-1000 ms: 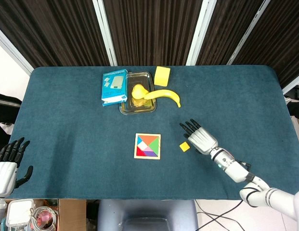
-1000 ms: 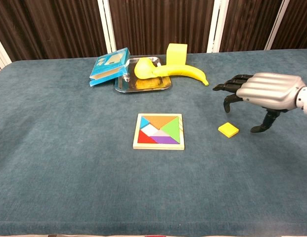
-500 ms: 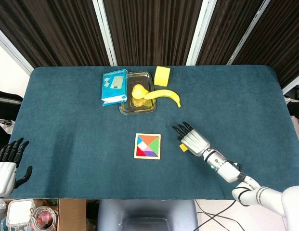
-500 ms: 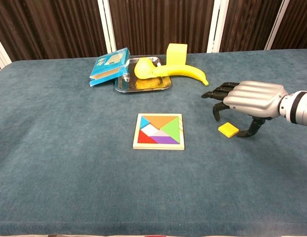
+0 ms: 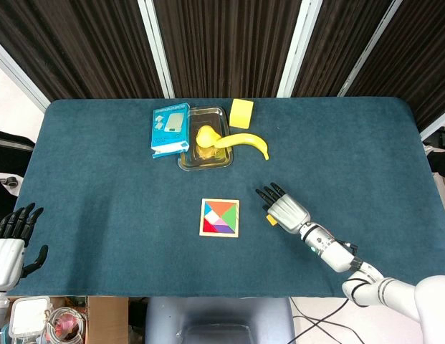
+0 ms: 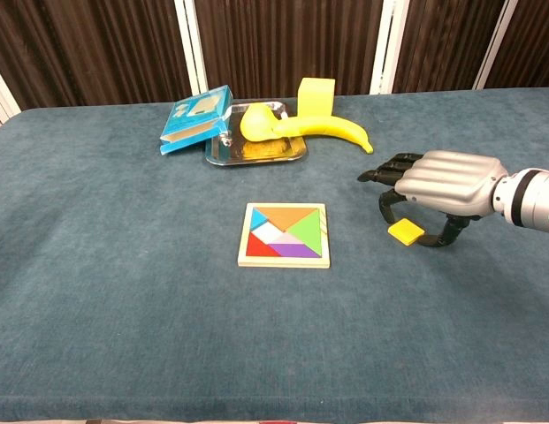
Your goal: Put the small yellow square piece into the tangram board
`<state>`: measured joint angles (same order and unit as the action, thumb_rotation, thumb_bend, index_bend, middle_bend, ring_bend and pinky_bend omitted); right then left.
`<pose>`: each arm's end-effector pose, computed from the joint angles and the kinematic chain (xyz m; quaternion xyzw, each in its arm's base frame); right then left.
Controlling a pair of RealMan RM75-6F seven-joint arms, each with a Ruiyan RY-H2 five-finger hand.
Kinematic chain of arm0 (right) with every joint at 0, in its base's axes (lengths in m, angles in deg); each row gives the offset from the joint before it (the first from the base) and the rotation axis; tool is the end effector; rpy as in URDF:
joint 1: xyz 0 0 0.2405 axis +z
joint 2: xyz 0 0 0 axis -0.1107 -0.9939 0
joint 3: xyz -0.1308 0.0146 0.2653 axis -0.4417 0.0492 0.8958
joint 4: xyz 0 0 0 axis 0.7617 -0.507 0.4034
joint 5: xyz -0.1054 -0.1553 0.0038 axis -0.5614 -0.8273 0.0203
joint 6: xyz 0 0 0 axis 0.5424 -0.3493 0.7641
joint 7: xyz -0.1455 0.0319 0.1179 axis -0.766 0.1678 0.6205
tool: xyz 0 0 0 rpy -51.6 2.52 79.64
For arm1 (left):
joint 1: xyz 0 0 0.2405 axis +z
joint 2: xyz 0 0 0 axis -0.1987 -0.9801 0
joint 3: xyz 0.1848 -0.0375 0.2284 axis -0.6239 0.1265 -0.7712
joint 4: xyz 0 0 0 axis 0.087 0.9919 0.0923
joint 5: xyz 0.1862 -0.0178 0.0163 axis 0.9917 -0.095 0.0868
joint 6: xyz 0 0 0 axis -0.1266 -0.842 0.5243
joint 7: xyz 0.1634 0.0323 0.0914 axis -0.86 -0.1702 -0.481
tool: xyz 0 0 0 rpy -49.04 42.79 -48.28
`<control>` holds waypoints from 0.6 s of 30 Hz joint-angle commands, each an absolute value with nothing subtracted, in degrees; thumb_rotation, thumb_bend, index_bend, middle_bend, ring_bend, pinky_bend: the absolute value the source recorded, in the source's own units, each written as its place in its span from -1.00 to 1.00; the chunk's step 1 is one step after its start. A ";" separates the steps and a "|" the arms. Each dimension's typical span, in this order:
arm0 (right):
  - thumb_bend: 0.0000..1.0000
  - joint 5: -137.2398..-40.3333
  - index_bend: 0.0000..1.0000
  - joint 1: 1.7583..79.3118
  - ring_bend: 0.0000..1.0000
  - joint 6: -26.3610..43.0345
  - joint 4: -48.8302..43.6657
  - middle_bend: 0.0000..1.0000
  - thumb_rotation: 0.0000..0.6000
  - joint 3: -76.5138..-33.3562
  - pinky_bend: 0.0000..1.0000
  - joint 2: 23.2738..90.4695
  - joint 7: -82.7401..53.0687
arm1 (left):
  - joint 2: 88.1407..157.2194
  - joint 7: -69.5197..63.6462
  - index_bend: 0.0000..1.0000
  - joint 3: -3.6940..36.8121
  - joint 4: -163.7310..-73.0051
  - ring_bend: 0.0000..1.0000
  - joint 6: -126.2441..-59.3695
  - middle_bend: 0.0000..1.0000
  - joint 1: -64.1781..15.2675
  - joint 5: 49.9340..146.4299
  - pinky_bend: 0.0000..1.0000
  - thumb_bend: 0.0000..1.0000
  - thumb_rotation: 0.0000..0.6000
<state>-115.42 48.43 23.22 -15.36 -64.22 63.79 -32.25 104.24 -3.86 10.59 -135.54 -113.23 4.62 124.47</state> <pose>-0.2311 -0.4082 -0.0322 0.8704 -0.1504 0.2302 0.4085 -0.3347 0.2385 0.1924 -0.6209 -0.3588 -0.3815 0.5832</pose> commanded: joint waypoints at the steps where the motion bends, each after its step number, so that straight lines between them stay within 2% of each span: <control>1: -0.15 -115.38 0.06 48.43 -1.00 22.97 -15.53 -0.99 1.00 -64.31 -1.00 63.93 -32.46 | 104.36 -3.84 -1.00 10.75 -135.42 -1.00 -113.04 -1.00 4.43 124.32 -0.79 -0.16 1.00; 12: -0.15 -114.80 0.11 48.47 -1.00 22.23 -15.10 -0.97 1.00 -64.37 -1.00 64.00 -32.83 | 103.76 -3.82 -1.00 9.58 -136.21 -1.00 -114.90 -1.00 5.81 125.73 -0.79 -0.16 1.00; 18: -0.13 -114.36 0.26 48.51 -1.00 22.33 -15.02 -0.90 1.00 -64.45 -1.00 64.14 -33.44 | 103.65 -4.00 -1.00 9.51 -136.53 -1.00 -115.03 -1.00 5.95 125.84 -0.79 -0.16 1.00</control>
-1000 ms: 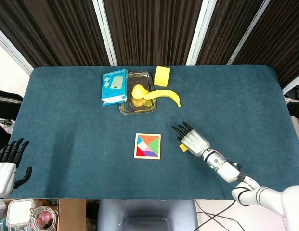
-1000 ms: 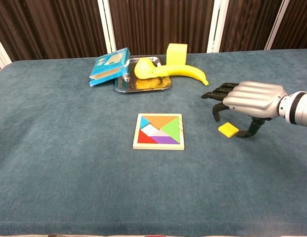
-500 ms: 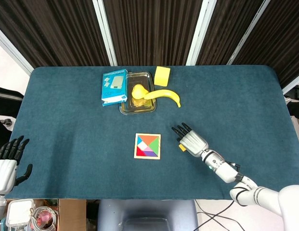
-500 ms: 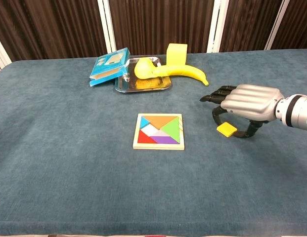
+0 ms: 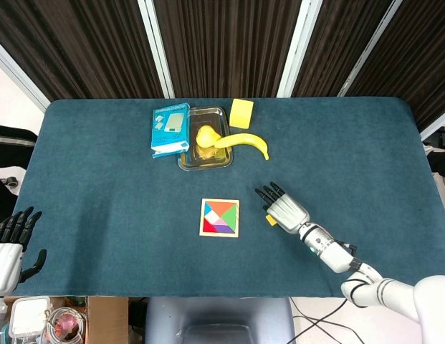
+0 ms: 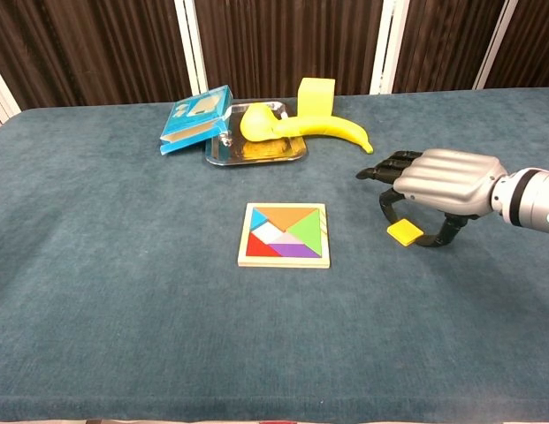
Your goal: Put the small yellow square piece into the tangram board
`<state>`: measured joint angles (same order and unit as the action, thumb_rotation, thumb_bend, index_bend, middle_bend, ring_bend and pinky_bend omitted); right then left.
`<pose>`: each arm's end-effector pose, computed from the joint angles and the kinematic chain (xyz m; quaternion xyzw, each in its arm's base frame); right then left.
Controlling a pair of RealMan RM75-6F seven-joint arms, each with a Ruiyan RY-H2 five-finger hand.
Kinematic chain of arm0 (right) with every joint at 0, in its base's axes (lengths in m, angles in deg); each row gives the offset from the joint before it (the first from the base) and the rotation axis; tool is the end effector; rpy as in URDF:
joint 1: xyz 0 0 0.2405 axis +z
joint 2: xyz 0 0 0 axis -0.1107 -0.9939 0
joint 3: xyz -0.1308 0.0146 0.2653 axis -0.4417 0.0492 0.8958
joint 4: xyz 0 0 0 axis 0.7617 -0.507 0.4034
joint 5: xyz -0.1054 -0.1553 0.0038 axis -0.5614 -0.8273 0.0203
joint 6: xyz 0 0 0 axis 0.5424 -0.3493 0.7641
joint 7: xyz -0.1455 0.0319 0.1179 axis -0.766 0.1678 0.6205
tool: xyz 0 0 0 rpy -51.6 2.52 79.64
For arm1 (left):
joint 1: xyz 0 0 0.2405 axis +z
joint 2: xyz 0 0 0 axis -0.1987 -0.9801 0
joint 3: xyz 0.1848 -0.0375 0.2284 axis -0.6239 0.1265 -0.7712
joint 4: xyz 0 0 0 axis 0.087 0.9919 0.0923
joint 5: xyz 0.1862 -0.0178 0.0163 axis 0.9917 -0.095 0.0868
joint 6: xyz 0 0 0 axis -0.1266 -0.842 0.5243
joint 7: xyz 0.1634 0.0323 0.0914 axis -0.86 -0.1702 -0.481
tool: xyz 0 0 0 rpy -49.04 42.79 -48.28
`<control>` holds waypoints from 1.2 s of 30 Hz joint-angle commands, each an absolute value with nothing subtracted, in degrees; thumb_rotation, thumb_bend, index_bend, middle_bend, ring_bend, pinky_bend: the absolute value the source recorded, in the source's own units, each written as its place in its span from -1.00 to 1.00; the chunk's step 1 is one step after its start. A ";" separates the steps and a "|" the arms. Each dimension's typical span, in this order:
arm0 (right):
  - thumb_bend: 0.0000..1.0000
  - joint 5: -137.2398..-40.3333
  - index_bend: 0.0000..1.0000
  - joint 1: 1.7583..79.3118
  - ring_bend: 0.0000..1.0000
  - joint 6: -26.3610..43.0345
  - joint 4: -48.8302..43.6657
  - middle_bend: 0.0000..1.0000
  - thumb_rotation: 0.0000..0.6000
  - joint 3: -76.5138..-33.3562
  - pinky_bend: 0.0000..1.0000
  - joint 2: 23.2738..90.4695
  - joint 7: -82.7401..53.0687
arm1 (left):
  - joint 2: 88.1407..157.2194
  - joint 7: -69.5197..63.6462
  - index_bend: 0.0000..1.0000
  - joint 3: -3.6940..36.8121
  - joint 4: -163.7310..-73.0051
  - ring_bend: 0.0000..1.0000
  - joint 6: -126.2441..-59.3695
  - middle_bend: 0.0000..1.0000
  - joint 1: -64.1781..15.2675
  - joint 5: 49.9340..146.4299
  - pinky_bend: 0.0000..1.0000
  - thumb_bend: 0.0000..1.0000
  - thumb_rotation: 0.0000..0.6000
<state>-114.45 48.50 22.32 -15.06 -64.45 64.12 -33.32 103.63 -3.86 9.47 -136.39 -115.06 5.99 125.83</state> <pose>-0.2287 -0.4078 -0.0330 0.8677 -0.1484 0.2341 0.4125 -0.3335 0.2263 0.1949 -0.6208 -0.3585 -0.3833 0.5823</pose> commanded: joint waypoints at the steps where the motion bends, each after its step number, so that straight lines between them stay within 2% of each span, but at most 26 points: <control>1: -0.12 -114.31 0.28 48.52 -1.00 22.28 -15.00 -0.89 1.00 -64.44 -1.00 64.14 -33.50 | 103.63 -4.06 -1.00 9.50 -136.59 -1.00 -115.07 -1.00 5.98 125.84 -0.79 -0.16 1.00; 10: -0.10 -114.61 0.34 48.27 -1.00 18.89 -11.92 -0.85 1.00 -63.30 -1.00 62.43 -32.09 | 103.65 -4.05 -1.00 9.98 -136.29 -1.00 -114.32 -1.00 5.55 125.18 -0.79 -0.16 1.00; 16: -0.10 -112.84 0.34 50.62 -1.00 18.85 -6.81 -0.84 1.00 -59.53 -1.00 62.28 -34.58 | 103.59 -4.45 -1.00 10.17 -136.55 -1.00 -114.30 -1.00 5.47 124.98 -0.79 -0.16 1.00; 21: -0.10 -109.73 0.34 54.51 -1.00 21.82 -3.63 -0.83 1.00 -55.79 -1.00 64.90 -40.30 | 103.45 -4.37 -1.00 9.83 -136.77 -1.00 -114.87 -1.00 5.92 125.37 -0.79 -0.16 1.00; 26: -0.10 -102.91 0.34 58.74 -1.00 26.61 -4.91 -0.83 1.00 -52.52 -1.00 69.90 -47.89 | 103.10 -3.95 -1.00 9.63 -136.78 -1.00 -115.70 -1.00 6.39 125.85 -0.79 -0.15 1.00; 36: -0.10 -97.45 0.34 61.25 -1.00 27.75 -7.99 -0.83 1.00 -53.55 -1.00 75.67 -54.73 | 102.41 -2.73 -1.00 9.30 -136.89 -1.00 -115.57 -1.00 6.34 126.62 -0.79 -0.15 1.00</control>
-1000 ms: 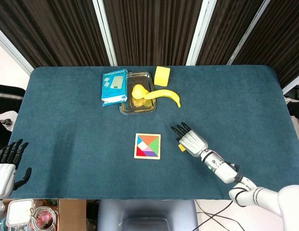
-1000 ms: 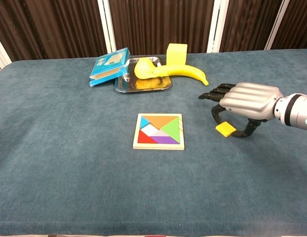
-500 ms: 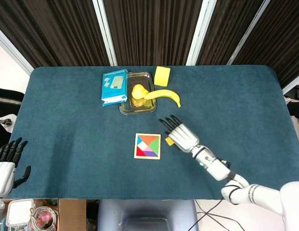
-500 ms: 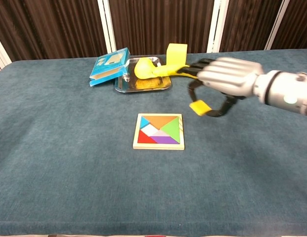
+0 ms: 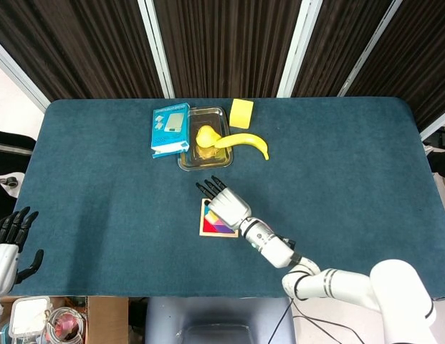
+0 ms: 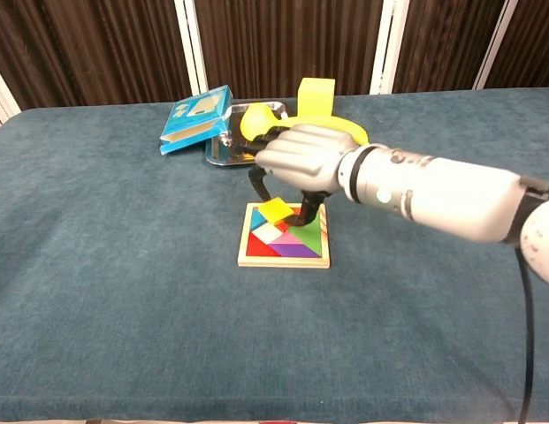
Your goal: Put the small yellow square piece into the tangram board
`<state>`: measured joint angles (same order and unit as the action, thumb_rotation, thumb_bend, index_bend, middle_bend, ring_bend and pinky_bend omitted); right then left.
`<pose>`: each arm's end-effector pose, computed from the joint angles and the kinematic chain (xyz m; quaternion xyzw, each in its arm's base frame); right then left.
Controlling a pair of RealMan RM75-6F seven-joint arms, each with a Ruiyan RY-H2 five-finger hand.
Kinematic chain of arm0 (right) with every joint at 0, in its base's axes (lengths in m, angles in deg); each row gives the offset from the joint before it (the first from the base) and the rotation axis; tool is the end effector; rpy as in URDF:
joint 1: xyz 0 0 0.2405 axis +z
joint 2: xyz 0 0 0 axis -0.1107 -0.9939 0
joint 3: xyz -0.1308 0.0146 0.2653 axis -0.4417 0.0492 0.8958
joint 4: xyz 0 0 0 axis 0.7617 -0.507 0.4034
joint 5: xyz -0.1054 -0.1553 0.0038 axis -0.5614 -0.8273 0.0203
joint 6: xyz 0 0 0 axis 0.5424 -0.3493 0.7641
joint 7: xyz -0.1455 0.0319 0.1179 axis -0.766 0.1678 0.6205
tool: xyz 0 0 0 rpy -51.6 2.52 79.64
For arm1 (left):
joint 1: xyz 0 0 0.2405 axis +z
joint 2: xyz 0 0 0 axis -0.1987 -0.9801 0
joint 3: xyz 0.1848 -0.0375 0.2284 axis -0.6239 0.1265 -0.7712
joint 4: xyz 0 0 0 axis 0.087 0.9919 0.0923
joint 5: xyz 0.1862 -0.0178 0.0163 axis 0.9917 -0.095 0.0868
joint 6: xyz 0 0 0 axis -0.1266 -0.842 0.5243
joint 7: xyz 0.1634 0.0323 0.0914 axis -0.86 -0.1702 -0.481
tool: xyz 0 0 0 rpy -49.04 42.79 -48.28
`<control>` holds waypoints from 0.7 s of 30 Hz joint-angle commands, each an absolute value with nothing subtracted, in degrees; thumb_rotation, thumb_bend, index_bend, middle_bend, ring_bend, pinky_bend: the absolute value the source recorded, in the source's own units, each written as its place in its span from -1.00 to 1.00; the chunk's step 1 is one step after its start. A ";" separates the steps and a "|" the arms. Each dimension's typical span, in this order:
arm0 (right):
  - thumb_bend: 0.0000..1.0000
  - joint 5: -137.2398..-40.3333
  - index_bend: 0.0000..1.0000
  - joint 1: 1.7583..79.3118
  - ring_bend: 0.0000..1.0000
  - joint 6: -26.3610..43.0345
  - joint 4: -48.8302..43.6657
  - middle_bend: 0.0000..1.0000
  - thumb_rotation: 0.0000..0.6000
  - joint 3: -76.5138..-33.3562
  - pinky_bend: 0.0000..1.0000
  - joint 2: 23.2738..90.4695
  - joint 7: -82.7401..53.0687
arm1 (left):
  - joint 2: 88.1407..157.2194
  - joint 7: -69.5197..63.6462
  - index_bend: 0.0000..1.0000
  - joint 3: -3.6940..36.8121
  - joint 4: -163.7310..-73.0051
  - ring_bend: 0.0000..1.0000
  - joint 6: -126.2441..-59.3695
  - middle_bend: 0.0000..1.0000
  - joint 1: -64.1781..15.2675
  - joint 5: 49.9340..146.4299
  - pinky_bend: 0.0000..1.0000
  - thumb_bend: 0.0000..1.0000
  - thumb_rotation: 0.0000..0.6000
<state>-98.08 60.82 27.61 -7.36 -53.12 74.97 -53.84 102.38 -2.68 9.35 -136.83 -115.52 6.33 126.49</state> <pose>-0.0754 -0.4232 -0.0978 0.8614 -0.1304 0.3056 0.3843 -0.3320 0.2238 0.2020 -0.6207 -0.3581 -0.3872 0.5801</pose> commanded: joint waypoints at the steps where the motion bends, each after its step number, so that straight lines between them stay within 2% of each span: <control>1: -0.10 -97.17 0.34 61.39 -1.00 27.77 -8.25 -0.83 1.00 -53.64 -1.00 75.90 -55.04 | 102.49 -2.82 -1.00 9.32 -136.87 -1.00 -115.62 -1.00 6.33 126.68 -0.79 -0.16 1.00; 21: -0.10 -93.56 0.33 63.50 -1.00 28.41 -11.72 -0.82 1.00 -54.95 -1.00 78.21 -55.83 | 102.46 -2.95 -1.00 9.30 -136.89 -1.00 -115.62 -1.00 6.34 126.89 -0.79 -0.16 1.00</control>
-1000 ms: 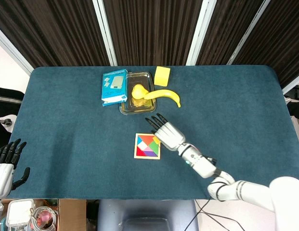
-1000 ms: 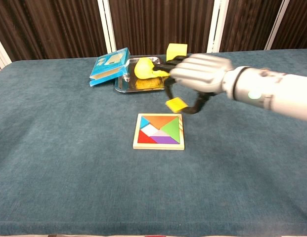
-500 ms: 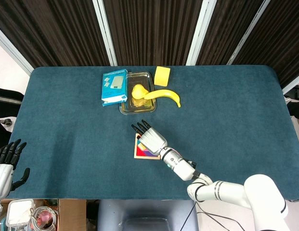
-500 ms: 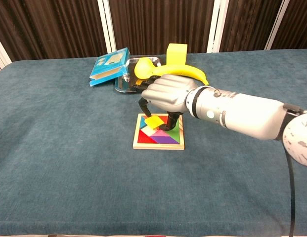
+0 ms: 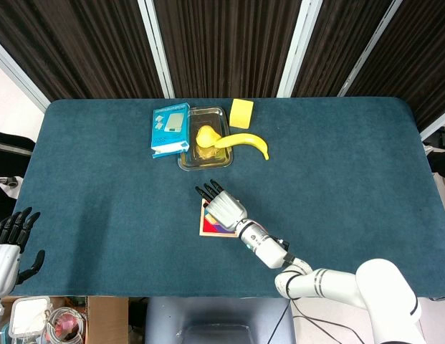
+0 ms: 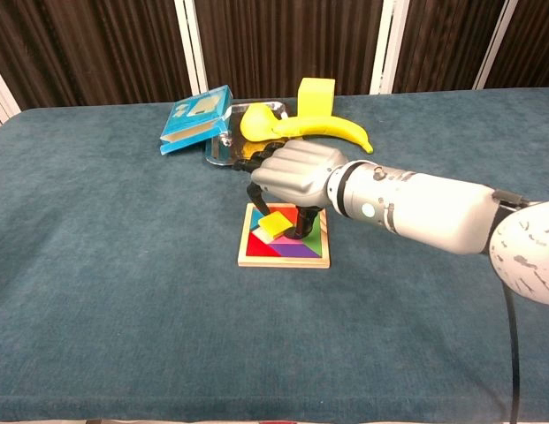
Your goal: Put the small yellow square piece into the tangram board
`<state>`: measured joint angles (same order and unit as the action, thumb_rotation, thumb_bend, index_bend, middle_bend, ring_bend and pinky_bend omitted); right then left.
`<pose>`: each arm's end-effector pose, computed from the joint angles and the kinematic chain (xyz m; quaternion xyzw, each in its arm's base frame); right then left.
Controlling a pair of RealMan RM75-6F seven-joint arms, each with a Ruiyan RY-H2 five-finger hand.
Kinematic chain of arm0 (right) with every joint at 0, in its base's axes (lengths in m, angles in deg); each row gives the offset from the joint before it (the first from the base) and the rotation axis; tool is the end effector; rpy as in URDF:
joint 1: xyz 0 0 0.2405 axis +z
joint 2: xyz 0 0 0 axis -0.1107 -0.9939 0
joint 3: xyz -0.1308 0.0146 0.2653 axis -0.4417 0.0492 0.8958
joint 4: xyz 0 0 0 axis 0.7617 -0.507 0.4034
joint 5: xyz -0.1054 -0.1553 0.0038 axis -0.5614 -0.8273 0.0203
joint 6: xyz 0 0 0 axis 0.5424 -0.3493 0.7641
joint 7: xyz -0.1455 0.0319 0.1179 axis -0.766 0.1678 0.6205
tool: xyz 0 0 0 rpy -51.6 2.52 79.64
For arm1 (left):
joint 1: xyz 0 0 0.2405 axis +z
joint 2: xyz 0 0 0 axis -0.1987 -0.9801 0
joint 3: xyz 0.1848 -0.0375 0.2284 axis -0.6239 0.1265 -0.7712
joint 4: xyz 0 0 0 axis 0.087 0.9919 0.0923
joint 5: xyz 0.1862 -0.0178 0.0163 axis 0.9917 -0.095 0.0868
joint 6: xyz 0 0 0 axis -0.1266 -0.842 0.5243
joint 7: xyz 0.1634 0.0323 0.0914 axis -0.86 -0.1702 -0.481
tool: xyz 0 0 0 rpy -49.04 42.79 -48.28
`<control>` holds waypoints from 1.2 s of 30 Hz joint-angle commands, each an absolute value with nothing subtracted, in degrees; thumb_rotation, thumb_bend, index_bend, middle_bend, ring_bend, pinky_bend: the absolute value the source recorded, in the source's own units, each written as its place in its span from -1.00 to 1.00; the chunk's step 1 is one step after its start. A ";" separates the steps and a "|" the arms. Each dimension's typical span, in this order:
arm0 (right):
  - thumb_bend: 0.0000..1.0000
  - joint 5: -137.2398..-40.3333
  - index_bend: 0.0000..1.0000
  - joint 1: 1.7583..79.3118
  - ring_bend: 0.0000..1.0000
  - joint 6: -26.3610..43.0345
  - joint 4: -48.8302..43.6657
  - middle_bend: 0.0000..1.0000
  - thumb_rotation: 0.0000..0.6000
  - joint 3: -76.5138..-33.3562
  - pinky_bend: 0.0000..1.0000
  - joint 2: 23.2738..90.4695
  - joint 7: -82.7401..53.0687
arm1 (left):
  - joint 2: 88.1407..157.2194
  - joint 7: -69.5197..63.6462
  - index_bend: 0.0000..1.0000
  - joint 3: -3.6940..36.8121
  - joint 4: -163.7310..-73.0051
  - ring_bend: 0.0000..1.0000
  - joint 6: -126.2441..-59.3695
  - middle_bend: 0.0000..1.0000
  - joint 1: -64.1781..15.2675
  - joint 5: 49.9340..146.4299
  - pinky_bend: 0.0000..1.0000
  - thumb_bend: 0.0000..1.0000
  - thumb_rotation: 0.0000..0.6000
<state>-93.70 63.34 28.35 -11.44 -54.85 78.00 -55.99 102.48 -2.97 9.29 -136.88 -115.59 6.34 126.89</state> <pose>-0.0758 -0.4273 -0.1182 0.8687 -0.1286 0.2791 0.3886 -0.3307 0.2234 0.2007 -0.6232 -0.3559 -0.3877 0.5785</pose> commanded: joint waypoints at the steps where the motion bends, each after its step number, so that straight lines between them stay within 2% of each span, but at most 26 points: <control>1: -0.10 -93.42 0.33 63.58 -1.00 28.49 -11.88 -0.82 1.00 -54.96 -1.00 78.33 -55.75 | 102.42 -2.92 -1.00 9.34 -136.88 -1.00 -115.62 -1.00 6.33 126.85 -0.79 -0.16 1.00; 14: -0.10 -93.25 0.25 64.54 -1.00 28.64 -12.51 -0.82 1.00 -55.01 -1.00 78.80 -54.11 | 102.33 -2.58 -1.00 9.29 -136.70 -1.00 -115.64 -1.00 6.37 126.98 -0.79 -0.16 1.00; 28: -0.10 -92.89 0.05 65.31 -1.00 28.89 -13.18 -0.81 1.00 -55.73 -1.00 79.11 -53.88 | 102.08 -2.07 -1.00 9.55 -136.66 -1.00 -115.66 -1.00 6.38 126.58 -0.79 -0.15 1.00; 36: -0.10 -93.28 0.00 64.79 -1.00 27.35 -10.87 -0.81 1.00 -56.06 -1.00 77.68 -53.82 | 101.97 -2.25 -1.00 9.60 -136.84 -1.00 -115.87 -1.00 6.44 126.66 -0.79 -0.16 1.00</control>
<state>-92.93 65.03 27.88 -11.51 -55.94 78.19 -53.96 101.96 -2.26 9.60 -136.84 -115.87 6.44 126.66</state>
